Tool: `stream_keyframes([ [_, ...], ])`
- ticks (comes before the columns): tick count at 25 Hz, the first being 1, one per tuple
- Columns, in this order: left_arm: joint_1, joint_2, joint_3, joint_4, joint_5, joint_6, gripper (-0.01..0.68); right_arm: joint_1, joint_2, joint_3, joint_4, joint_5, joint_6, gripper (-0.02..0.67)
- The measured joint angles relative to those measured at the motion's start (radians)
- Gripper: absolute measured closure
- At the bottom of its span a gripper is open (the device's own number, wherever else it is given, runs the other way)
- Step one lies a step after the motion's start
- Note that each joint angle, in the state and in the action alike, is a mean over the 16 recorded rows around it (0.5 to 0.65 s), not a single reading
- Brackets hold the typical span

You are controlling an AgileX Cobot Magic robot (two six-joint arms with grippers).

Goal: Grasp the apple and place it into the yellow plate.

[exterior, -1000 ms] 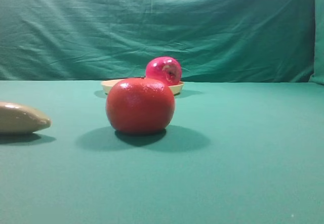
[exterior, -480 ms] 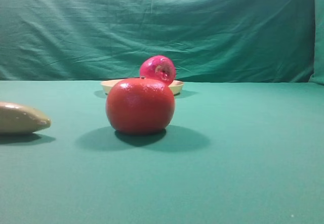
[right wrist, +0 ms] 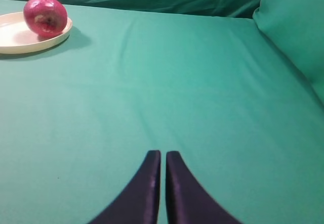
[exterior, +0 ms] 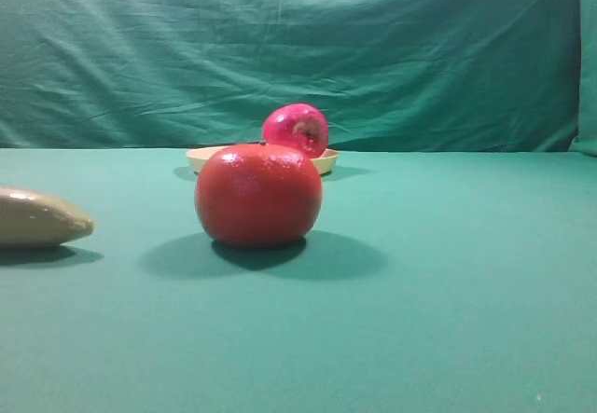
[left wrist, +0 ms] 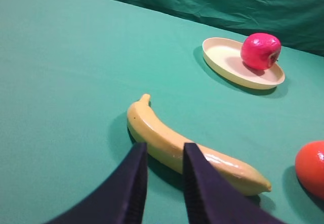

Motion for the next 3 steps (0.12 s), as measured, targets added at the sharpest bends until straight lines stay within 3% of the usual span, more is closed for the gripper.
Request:
stream_keyframes([
  [3,0.000,0.000,0.000,0.000,0.000,0.000,0.516,0.000,0.000,0.000,0.000,0.000,0.000,0.649],
])
